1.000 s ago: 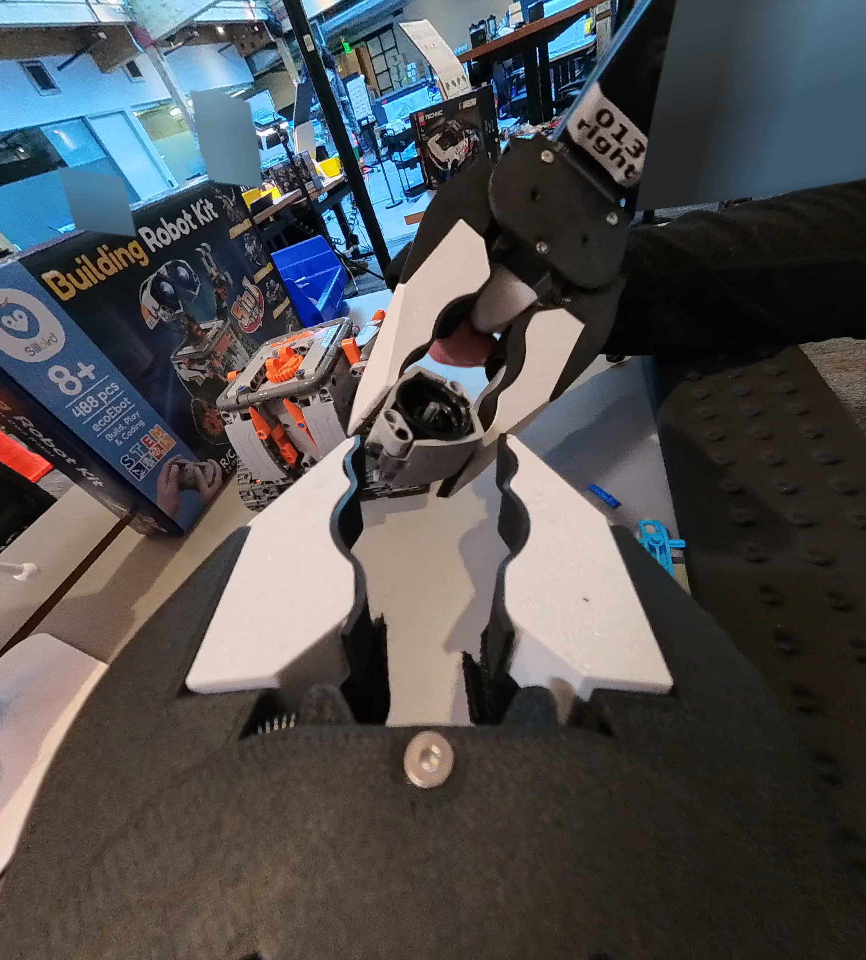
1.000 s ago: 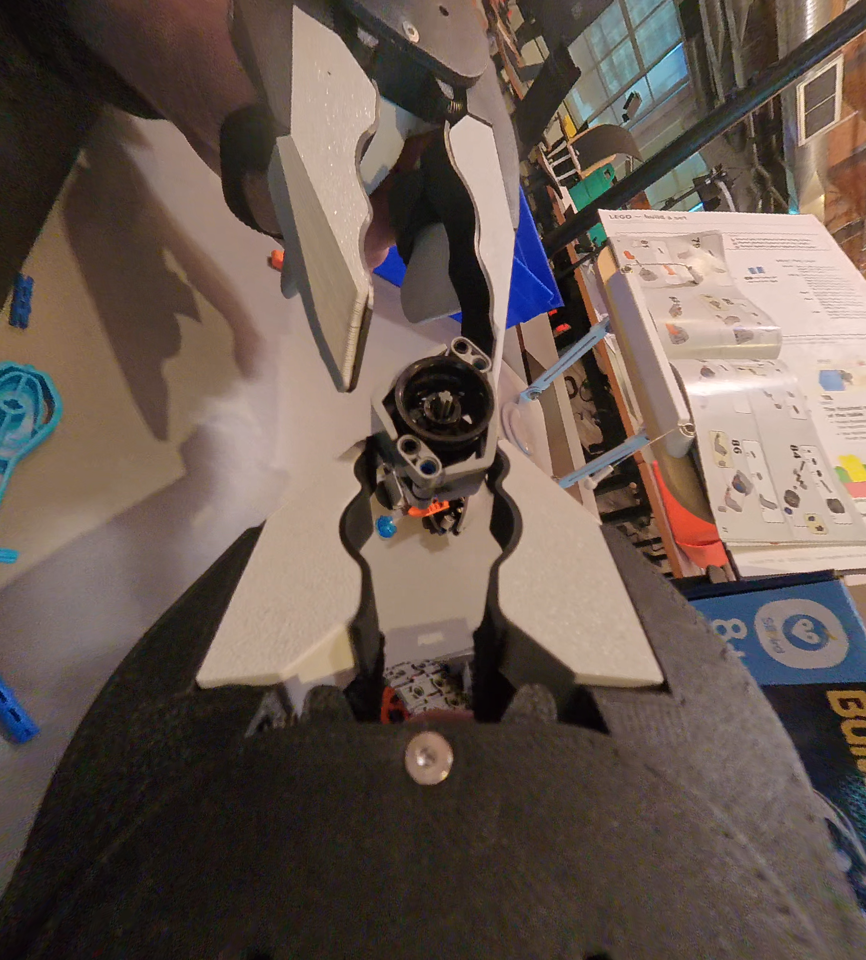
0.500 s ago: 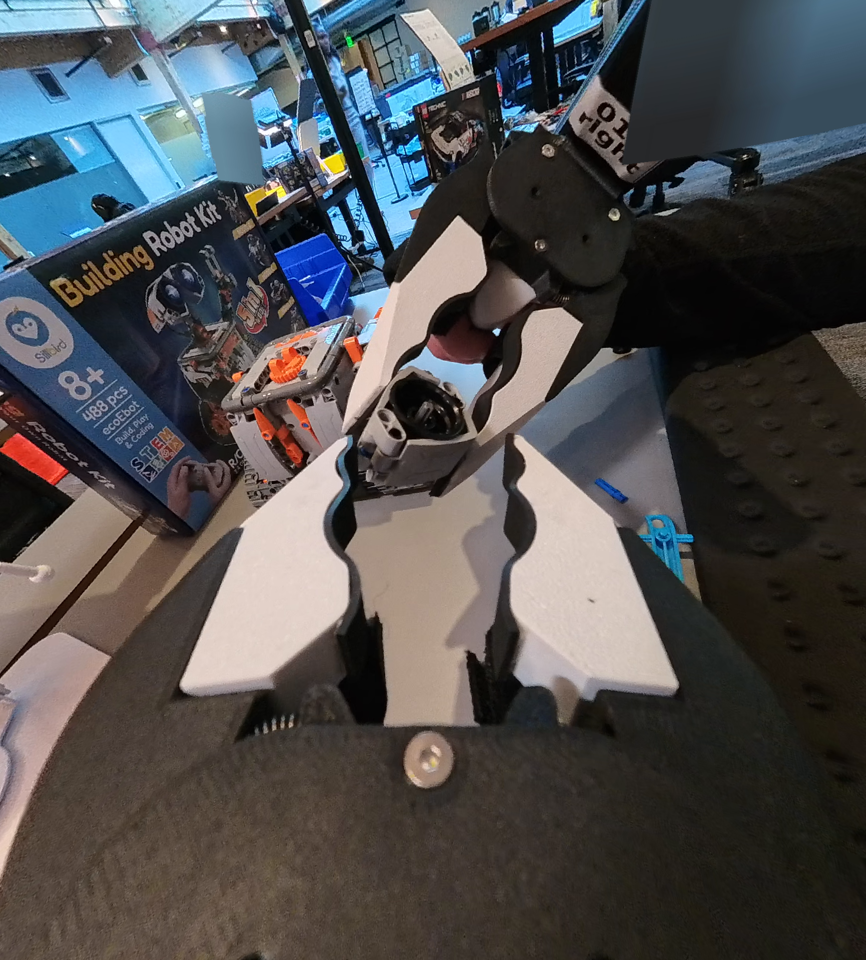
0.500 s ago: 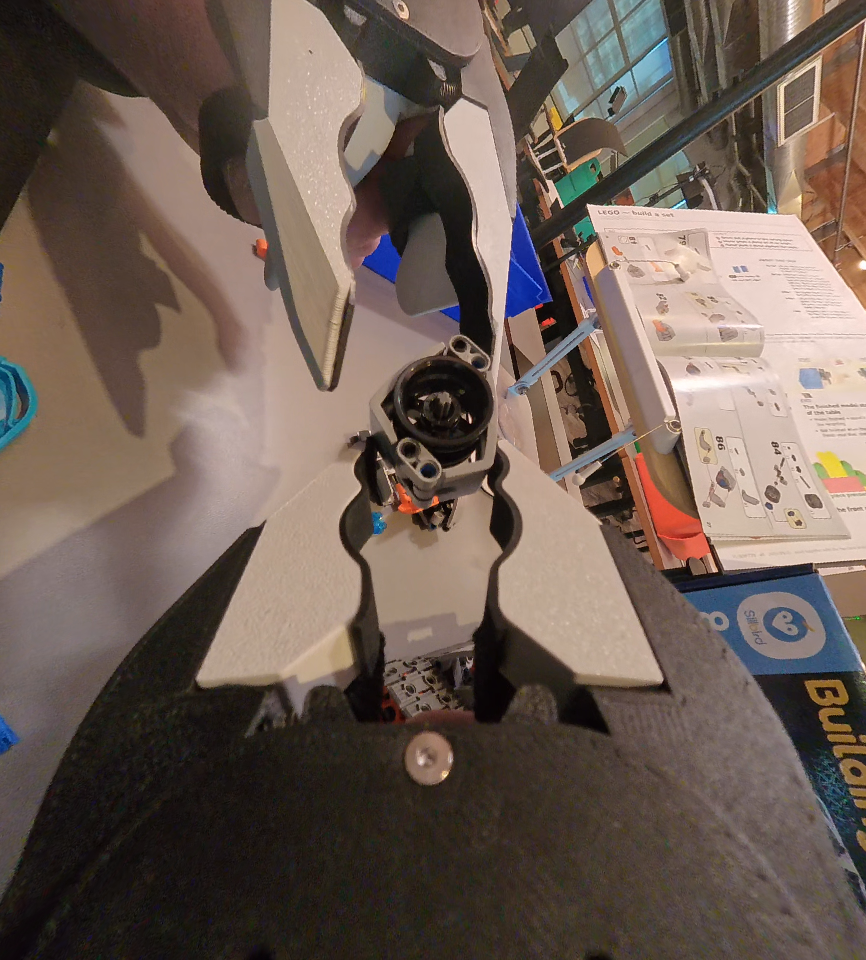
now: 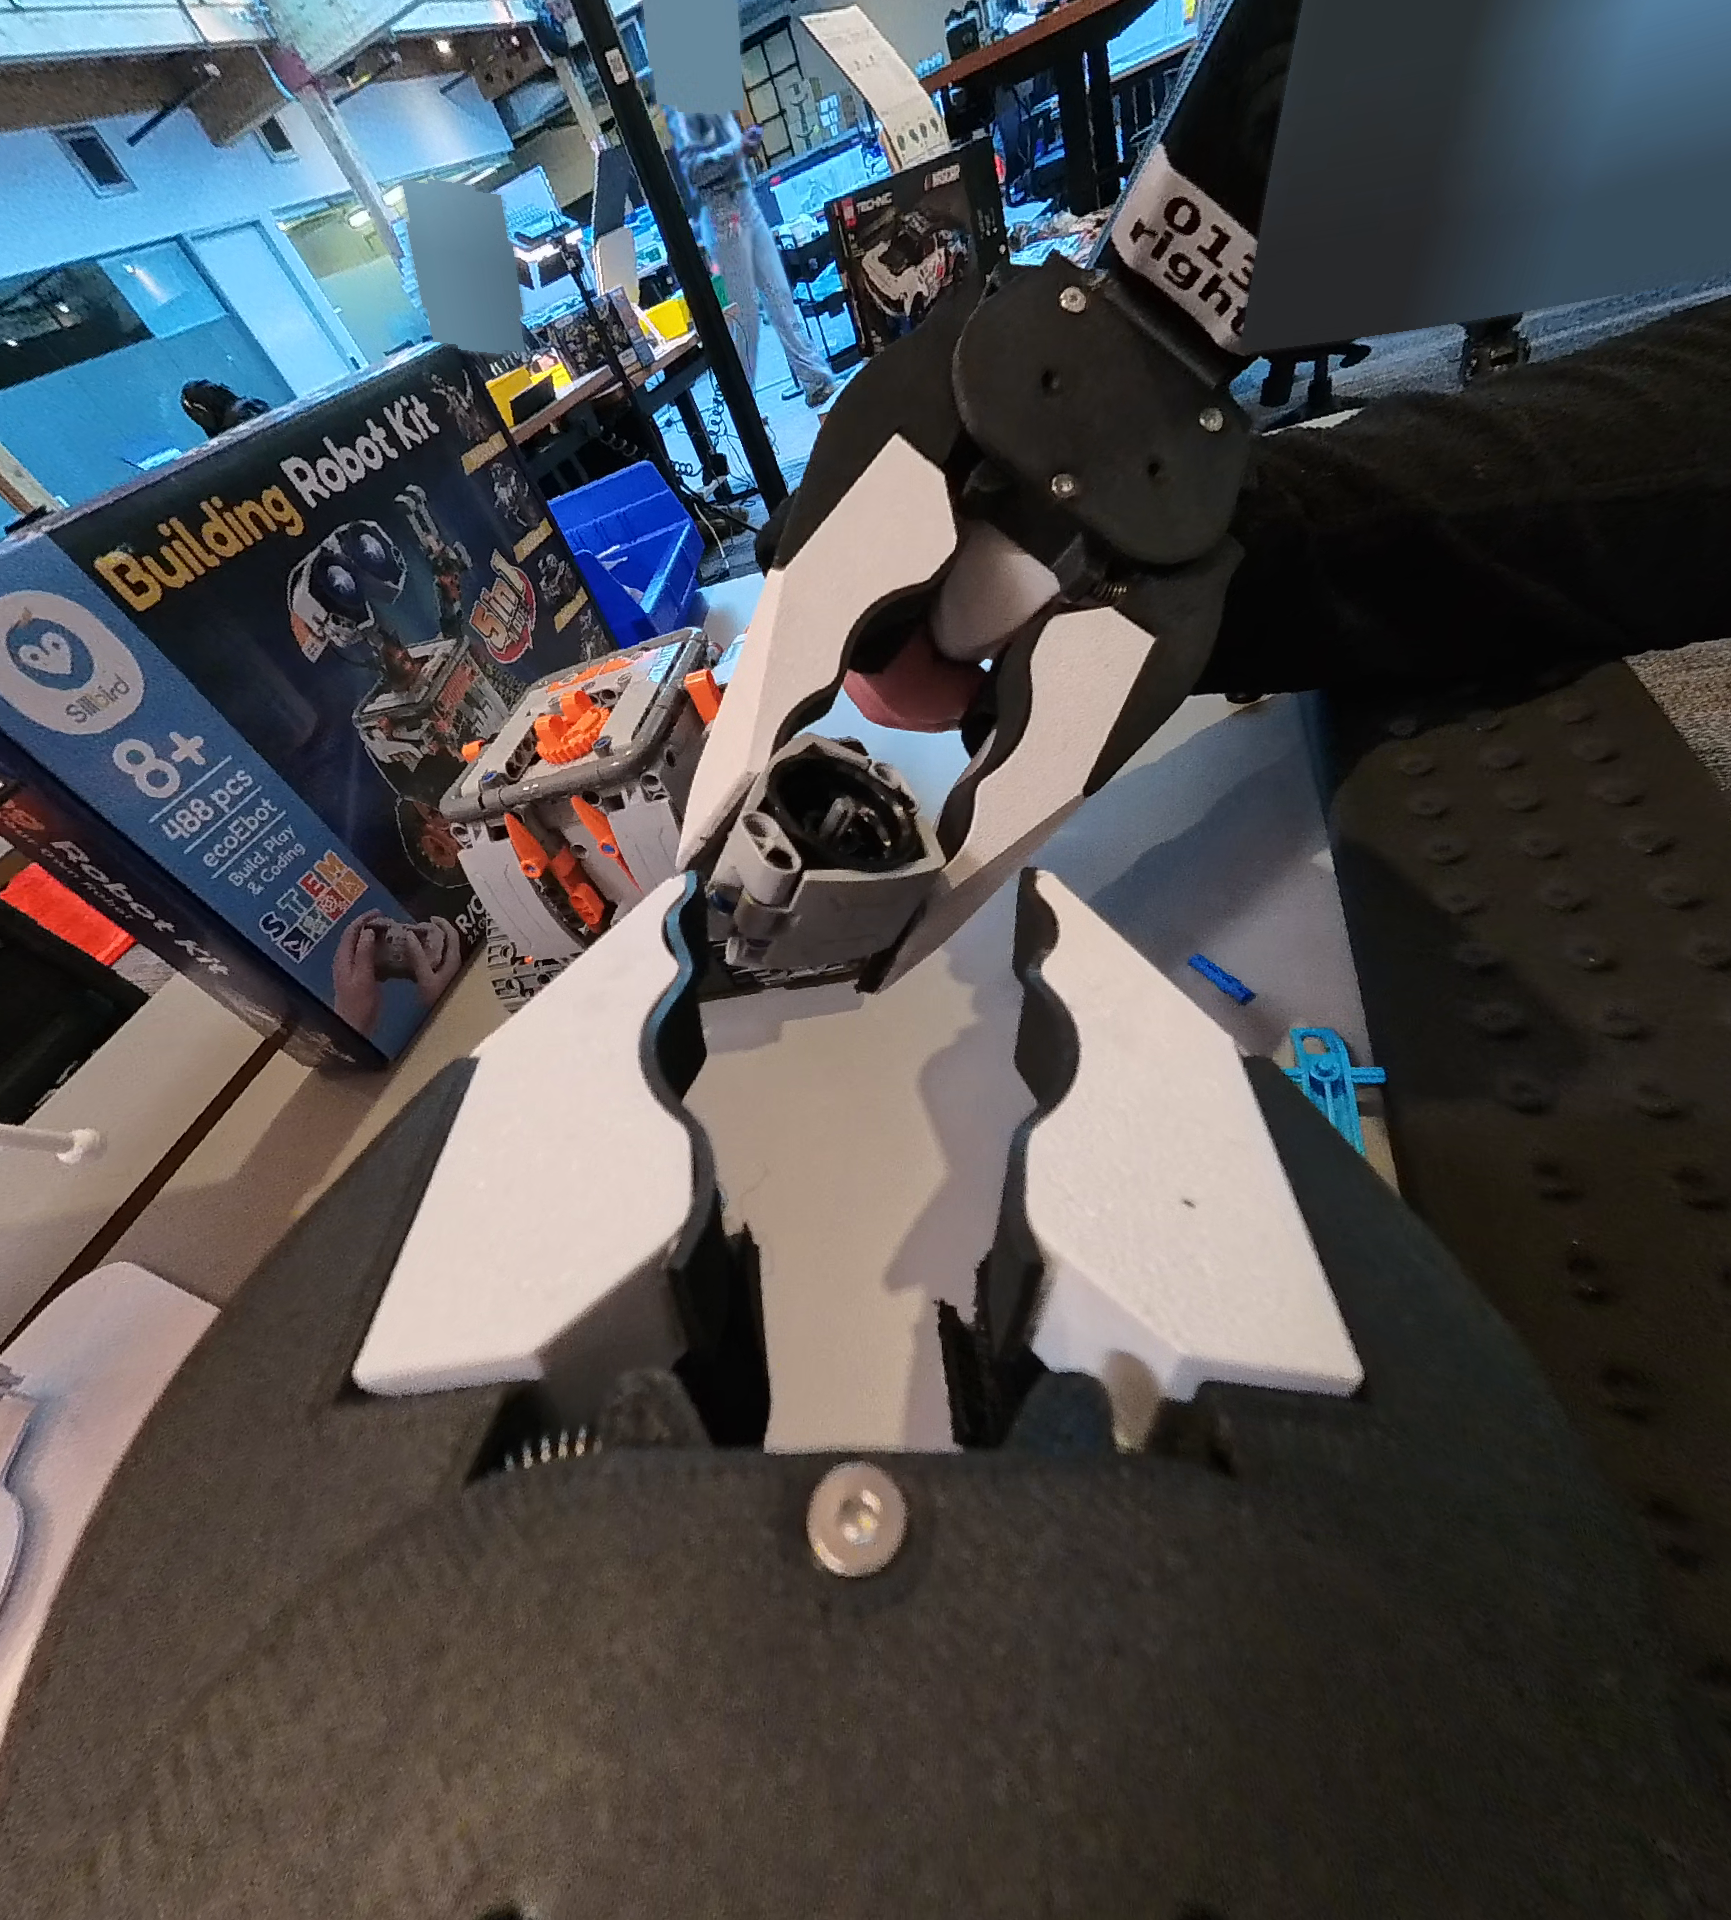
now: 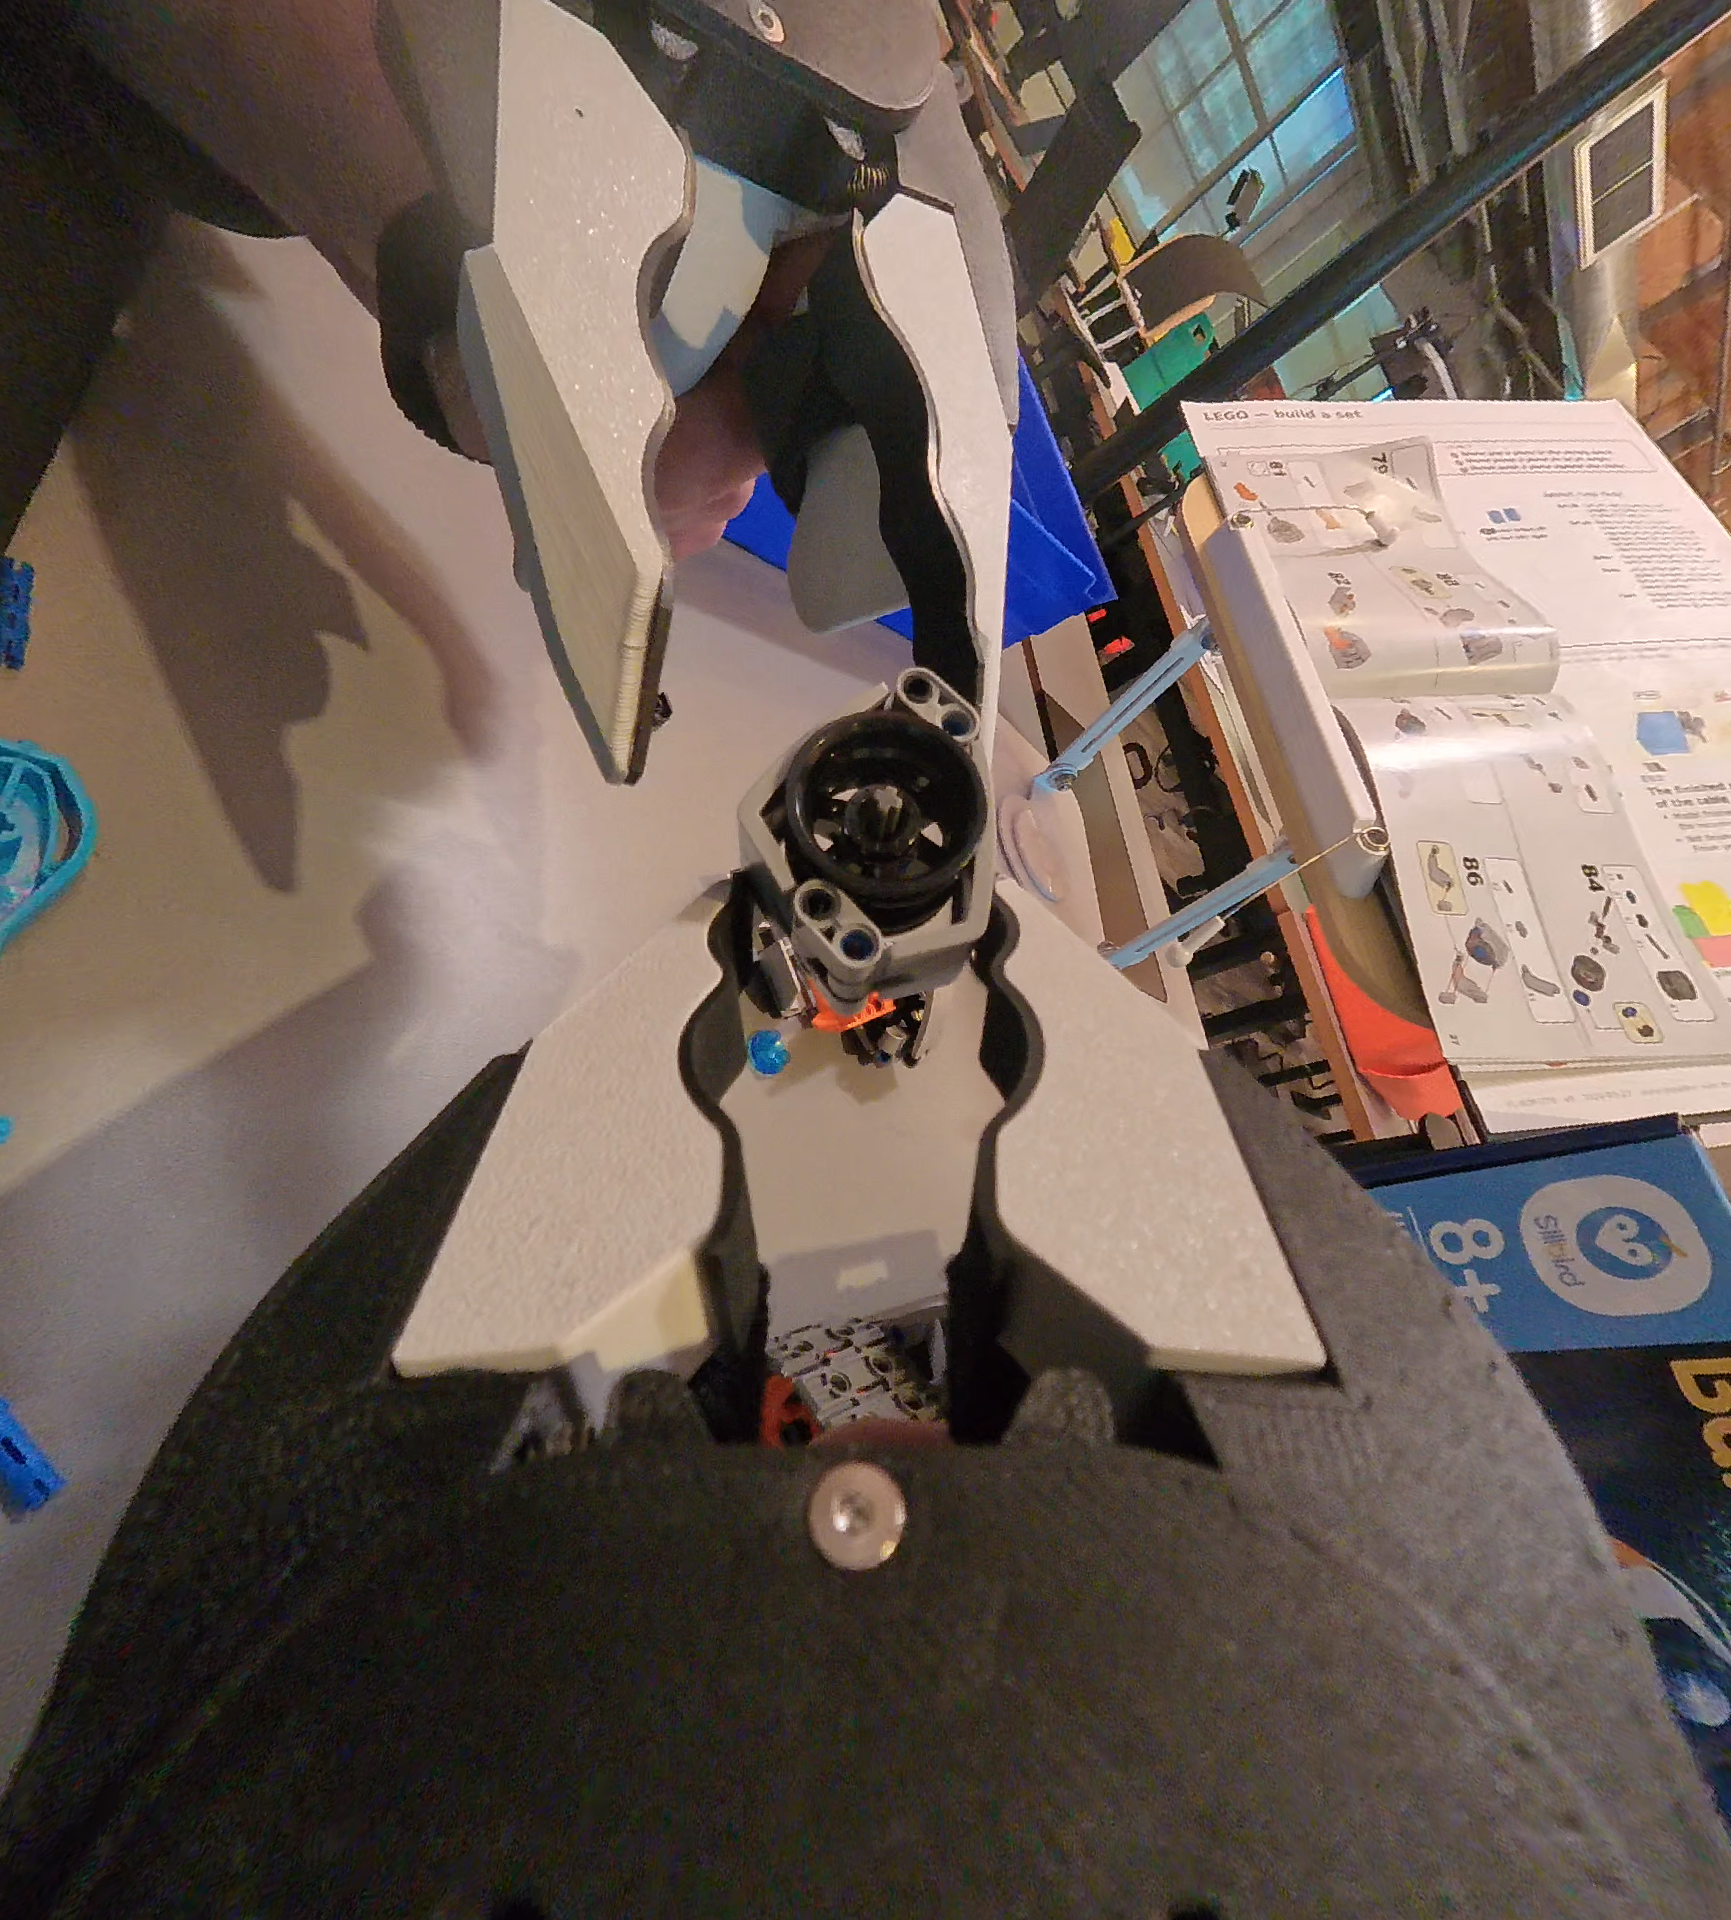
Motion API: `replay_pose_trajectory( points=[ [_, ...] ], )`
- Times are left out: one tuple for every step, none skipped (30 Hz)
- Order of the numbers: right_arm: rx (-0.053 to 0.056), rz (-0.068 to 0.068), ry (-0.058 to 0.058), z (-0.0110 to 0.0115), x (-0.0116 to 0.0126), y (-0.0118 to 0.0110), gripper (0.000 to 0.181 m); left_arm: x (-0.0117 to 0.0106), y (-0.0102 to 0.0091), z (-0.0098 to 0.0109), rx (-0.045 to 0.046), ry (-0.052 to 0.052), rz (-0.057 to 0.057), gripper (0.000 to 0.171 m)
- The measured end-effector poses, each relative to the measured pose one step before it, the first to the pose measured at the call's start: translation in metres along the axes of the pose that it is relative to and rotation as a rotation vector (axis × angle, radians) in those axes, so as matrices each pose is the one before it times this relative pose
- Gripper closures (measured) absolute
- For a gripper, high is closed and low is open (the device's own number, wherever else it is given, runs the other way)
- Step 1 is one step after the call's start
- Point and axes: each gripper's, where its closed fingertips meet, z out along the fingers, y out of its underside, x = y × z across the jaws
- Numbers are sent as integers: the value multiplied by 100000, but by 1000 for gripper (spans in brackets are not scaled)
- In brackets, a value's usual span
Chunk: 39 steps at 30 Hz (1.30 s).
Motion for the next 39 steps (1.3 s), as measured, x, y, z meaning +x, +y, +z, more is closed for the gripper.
replay_pose_trajectory(
  points=[
    [61,191,-101,-5,-10,1,141,4,17,9,-86,-4,35,114],
    [237,366,-164,-5,-6,-20,141,8,5,6,-35,49,-74,114],
    [64,307,-122,3,6,12,141,8,0,11,-27,5,-45,114],
    [-203,191,-111,11,4,56,141,0,3,2,-79,-66,102,114],
    [-351,224,-224,20,-27,68,141,0,37,18,-260,-19,53,114],
    [-291,44,-121,18,-10,50,140,1,78,27,-359,-37,86,113],
    [-105,-295,182,3,4,9,141,10,30,22,-173,-39,106,113],
    [-108,-208,193,15,1,-12,141,6,9,17,-130,-29,-31,112],
    [-107,-69,104,8,13,0,141,0,4,9,-58,-35,-17,112],
    [-74,-114,70,-8,1,8,141,1,11,1,-11,-13,10,112],
    [-34,-143,145,-8,21,-4,141,-11,-6,10,70,-14,-54,112],
    [13,-105,141,2,7,-26,141,-3,-7,-1,-42,-61,-8,112],
    [33,-98,83,15,-5,-22,141,-8,24,14,-144,-68,15,111],
    [-31,-207,189,-7,9,-15,141,-2,9,2,1,-48,-16,111],
    [-133,-313,255,13,17,-9,141,-13,-11,-3,39,-34,-43,111],
    [-160,-216,123,5,4,-3,141,-17,7,5,-93,-18,-82,111],
    [-112,-133,81,8,-10,4,141,-1,15,8,-44,-19,-35,111],
    [-59,-179,103,2,14,6,141,1,6,4,24,-21,-3,111],
    [-1,-111,58,0,-6,-11,141,3,2,10,-43,-16,-19,111],
    [31,-41,46,-4,0,-13,141,10,8,4,-22,-21,-20,111],
    [18,-126,92,-5,12,-11,141,4,4,24,0,-6,-23,111],
    [1,-191,102,3,-2,-5,141,-8,3,7,-27,-17,10,110],
    [-124,-303,181,4,2,-11,141,-1,1,8,-8,-13,-68,110],
    [-216,-439,196,0,8,-7,141,-5,12,5,29,27,-136,110],
    [-206,-284,4,1,-29,-8,141,-6,29,17,-122,28,-113,111],
    [-115,-136,-108,4,-28,-2,141,-11,57,23,-167,27,-134,110],
    [-61,-111,-86,8,-27,-10,141,-3,47,38,-134,29,-195,111],
    [-106,1,-125,8,-24,0,141,-9,58,41,-217,14,-198,110],
    [-153,-62,-94,14,-32,-4,141,-9,53,44,-180,29,-174,110],
    [-210,-181,5,13,-18,10,141,-18,53,23,-116,-9,-228,110],
    [-77,-278,98,10,-16,-27,141,-30,23,20,15,14,-356,111],
    [88,-178,54,0,-11,-32,141,-19,6,13,74,76,-372,111],
    [92,5,8,-2,2,-41,141,-22,13,10,72,1,-248,112],
    [41,-20,54,3,9,-6,141,-31,3,1,50,-70,-125,112],
    [11,2,23,-11,7,-8,141,-11,23,11,-78,-38,-113,112],
    [119,52,4,-7,5,-15,141,-9,-5,9,55,-11,-74,112],
    [166,97,-84,-7,-5,-14,141,5,0,0,3,5,-60,112],
    [200,248,-172,-4,-4,-21,141,5,4,-4,46,-24,-19,112],
    [257,403,-334,-7,-30,1,141,7,15,10,-71,-4,1,112]
  ],
)
